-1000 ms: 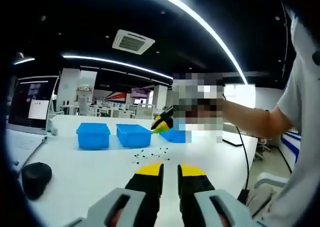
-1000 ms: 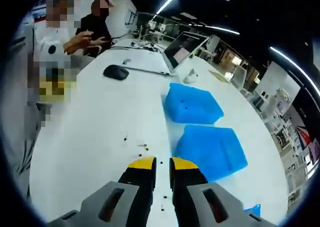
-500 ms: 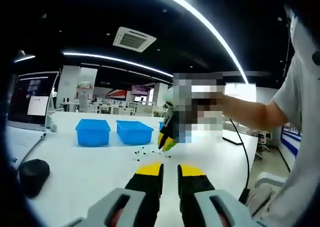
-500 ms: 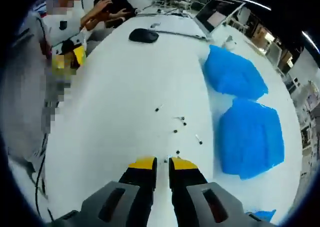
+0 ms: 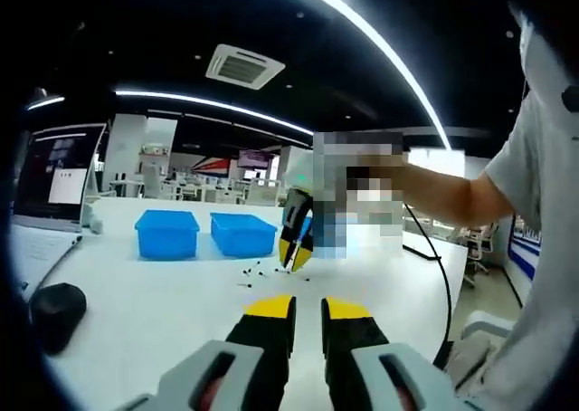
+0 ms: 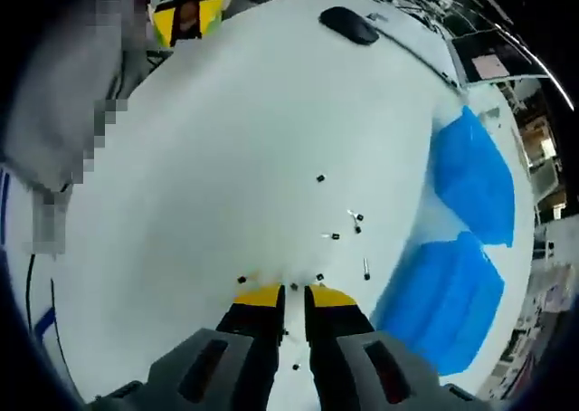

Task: Pick up the resistors one by one and place each resistor into its matching bin, sorting the parts by color and model until every resistor is separated into the correct bin for its type

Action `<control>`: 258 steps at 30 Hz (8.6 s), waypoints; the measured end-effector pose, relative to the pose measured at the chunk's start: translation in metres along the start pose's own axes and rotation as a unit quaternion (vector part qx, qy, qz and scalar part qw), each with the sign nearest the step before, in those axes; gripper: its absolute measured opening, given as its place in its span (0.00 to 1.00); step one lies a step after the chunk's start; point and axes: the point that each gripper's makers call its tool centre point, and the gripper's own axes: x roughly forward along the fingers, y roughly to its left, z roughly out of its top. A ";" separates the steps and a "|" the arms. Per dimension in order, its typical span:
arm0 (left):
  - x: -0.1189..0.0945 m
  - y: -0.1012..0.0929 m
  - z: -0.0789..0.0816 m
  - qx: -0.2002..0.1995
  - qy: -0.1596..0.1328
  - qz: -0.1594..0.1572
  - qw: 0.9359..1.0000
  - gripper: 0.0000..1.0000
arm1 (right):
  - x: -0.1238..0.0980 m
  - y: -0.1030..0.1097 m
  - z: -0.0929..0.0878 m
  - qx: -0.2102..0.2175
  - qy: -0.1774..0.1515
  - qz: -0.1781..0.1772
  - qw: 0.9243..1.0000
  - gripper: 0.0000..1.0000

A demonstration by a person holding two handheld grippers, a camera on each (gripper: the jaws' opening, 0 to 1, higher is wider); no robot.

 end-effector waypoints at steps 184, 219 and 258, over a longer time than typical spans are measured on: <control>0.271 0.004 -0.031 0.195 0.432 -0.304 0.826 0.05 | -0.138 0.157 -0.070 0.426 -0.442 -0.433 0.660 0.24; 0.274 0.003 -0.028 0.223 0.489 -0.241 0.808 0.15 | -0.127 0.167 -0.063 0.428 -0.465 -0.406 0.660 0.24; 0.413 -0.046 0.094 0.083 0.152 -0.199 0.964 0.09 | -0.132 0.171 -0.091 0.453 -0.438 -0.427 0.648 0.24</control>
